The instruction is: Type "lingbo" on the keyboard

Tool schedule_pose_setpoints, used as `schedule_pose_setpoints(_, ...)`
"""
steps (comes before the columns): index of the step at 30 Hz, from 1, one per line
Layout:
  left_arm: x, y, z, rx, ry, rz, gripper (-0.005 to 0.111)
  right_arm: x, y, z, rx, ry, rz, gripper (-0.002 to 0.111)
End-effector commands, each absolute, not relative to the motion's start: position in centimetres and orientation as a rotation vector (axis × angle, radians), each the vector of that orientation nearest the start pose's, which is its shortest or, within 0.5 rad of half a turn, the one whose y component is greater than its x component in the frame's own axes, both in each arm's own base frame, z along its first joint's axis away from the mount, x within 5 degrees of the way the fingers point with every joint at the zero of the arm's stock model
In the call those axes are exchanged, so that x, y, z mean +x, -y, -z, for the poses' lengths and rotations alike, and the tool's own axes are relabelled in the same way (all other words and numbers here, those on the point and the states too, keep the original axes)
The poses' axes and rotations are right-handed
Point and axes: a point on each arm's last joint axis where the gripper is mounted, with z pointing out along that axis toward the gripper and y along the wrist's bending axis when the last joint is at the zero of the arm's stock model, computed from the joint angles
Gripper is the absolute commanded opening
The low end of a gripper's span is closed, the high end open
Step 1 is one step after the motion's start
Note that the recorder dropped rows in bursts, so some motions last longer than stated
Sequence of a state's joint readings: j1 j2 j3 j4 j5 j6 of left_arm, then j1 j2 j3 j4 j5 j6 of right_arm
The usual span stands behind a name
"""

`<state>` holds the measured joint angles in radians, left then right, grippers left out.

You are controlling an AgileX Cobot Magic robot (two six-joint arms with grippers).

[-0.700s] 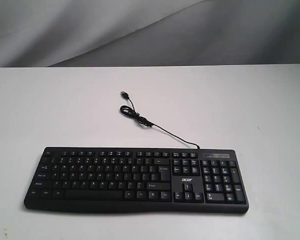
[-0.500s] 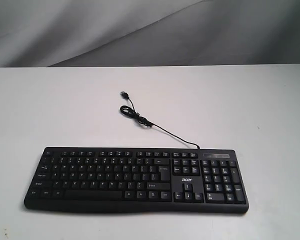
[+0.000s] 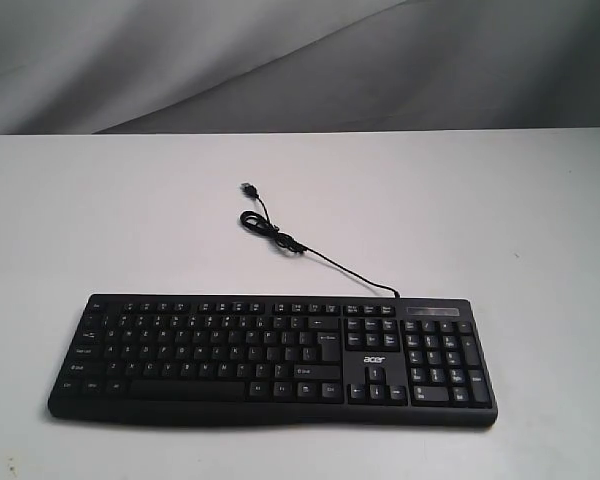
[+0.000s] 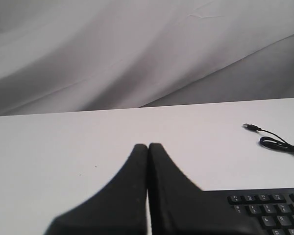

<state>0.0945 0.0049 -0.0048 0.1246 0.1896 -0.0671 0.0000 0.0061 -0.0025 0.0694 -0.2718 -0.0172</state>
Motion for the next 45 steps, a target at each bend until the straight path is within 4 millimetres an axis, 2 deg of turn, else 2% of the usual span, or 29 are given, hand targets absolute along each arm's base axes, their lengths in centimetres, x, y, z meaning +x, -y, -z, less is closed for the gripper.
schedule_pose_setpoints(1,5.6,-0.7,-19.7,-0.047,-1.667,-0.127,0.001,4.5,0.4,-25.0,0.170,-1.048,-0.194,0.000)
schedule_pose_setpoints(3,5.6,-0.7,-19.7,-0.047,-1.667,-0.127,0.001,4.5,0.3,-24.9,0.171,-1.062,-0.230,0.000)
schedule_pose_setpoints(5,5.6,-0.7,-19.7,-0.047,-1.667,-0.127,0.001,5.3,0.1,-26.5,0.204,-1.138,-0.282,0.000)
schedule_pose_setpoints(6,5.6,-0.7,-19.7,-0.047,-1.667,-0.127,0.001,6.3,0.0,-28.5,0.176,-1.207,-0.252,0.000)
schedule_pose_setpoints(9,5.6,-0.7,-19.7,-0.047,-1.667,-0.127,0.001,11.0,-0.1,-32.7,0.146,-1.449,-0.188,0.000)
schedule_pose_setpoints(12,5.6,-0.7,-19.7,-0.047,-1.667,-0.127,0.001,17.6,0.0,-35.3,0.124,-1.747,-0.087,0.000)
schedule_pose_setpoints(13,5.6,-0.7,-19.7,-0.047,-1.667,-0.127,0.001,20.9,-0.7,-34.8,0.069,-1.915,-0.060,0.000)
schedule_pose_setpoints(14,5.6,-0.7,-19.7,-0.047,-1.667,-0.127,0.001,23.1,-2.0,-34.4,-0.028,-2.018,-0.053,0.000)
schedule_pose_setpoints(17,5.6,-0.7,-19.7,-0.047,-1.667,-0.127,0.001,27.0,-5.6,-32.0,-0.295,-2.165,-0.086,0.000)
schedule_pose_setpoints(19,5.6,-0.7,-19.7,-0.047,-1.667,-0.127,0.001,28.5,-7.8,-30.6,-0.499,-2.194,-0.099,0.000)
schedule_pose_setpoints(20,5.6,-0.7,-19.7,-0.047,-1.667,-0.127,0.001,29.3,-9.5,-29.3,-0.628,-2.223,-0.136,0.000)
schedule_pose_setpoints(23,5.6,-0.7,-19.7,-0.047,-1.667,-0.127,0.001,30.5,-13.1,-26.0,-0.877,-2.258,-0.259,0.000)
schedule_pose_setpoints(25,5.6,-0.7,-19.7,-0.047,-1.667,-0.127,0.001,30.6,-16.5,-22.5,-1.126,-2.230,-0.401,0.000)
schedule_pose_setpoints(28,5.6,-0.7,-19.7,-0.047,-1.667,-0.127,0.001,30.3,-19.5,-20.3,-1.226,-2.152,-0.554,0.000)
schedule_pose_setpoints(31,5.6,-0.7,-19.7,-0.047,-1.667,-0.127,0.001,29.9,-21.6,-18.7,-1.314,-2.061,-0.661,0.000)
schedule_pose_setpoints(34,5.6,-0.7,-19.7,-0.047,-1.667,-0.127,0.001,29.4,-22.9,-17.1,-1.347,-2.072,-0.724,0.000)
schedule_pose_setpoints(37,5.6,-0.7,-19.7,-0.047,-1.667,-0.127,0.001,29.1,-23.8,-15.6,-1.369,-2.097,-0.717,0.000)
schedule_pose_setpoints(45,5.6,-0.7,-19.7,-0.047,-1.667,-0.127,0.001,29.3,-25.7,-14.2,-1.418,-2.087,-0.702,0.000)
